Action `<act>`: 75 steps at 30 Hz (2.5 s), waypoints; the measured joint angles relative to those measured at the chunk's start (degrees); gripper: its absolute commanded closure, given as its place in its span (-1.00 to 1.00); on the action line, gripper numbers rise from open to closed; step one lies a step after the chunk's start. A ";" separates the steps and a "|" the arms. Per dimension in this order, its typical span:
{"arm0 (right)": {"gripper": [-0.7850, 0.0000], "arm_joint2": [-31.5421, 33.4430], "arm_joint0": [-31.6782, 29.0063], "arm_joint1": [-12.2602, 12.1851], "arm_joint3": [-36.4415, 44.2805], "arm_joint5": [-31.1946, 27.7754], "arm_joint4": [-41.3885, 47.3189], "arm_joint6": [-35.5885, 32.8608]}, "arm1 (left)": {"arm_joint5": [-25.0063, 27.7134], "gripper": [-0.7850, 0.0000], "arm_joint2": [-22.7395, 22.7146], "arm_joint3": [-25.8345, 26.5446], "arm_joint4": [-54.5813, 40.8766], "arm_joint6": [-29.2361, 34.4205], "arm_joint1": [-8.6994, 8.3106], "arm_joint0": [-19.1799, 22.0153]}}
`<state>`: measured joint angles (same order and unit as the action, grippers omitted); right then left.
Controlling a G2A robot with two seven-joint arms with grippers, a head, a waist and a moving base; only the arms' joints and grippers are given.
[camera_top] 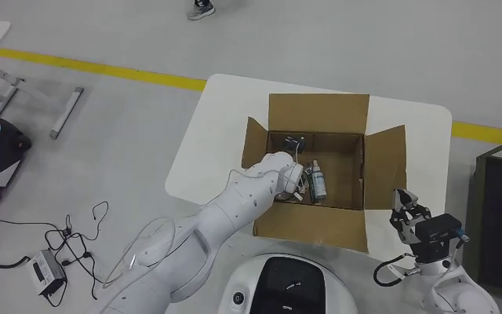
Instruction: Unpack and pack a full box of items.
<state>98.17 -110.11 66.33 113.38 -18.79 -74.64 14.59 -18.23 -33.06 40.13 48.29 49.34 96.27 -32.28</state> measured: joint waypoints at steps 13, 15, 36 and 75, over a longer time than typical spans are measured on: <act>1.00 0.00 0.00 0.00 0.00 0.00 0.00 0.00 | 0.84 -0.84 0.45 -7.97 -0.88 -2.50 3.22 1.65; 1.00 0.00 0.00 0.00 0.00 0.00 0.00 0.00 | 1.09 -0.52 0.57 -9.01 -0.75 -2.71 3.68 1.93; 1.00 0.00 0.00 0.00 0.00 0.00 0.00 0.00 | 2.25 1.00 -1.11 -12.79 0.30 -6.66 5.88 4.03; -1.00 4.32 -1.00 0.49 -1.94 -6.55 25.56 -13.30 | 10.33 1.00 -33.63 63.37 10.28 25.73 -10.13 -22.38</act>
<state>102.50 -111.11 66.83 111.44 -25.33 -49.08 1.29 -7.90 -66.69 103.50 58.57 75.07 86.14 -54.66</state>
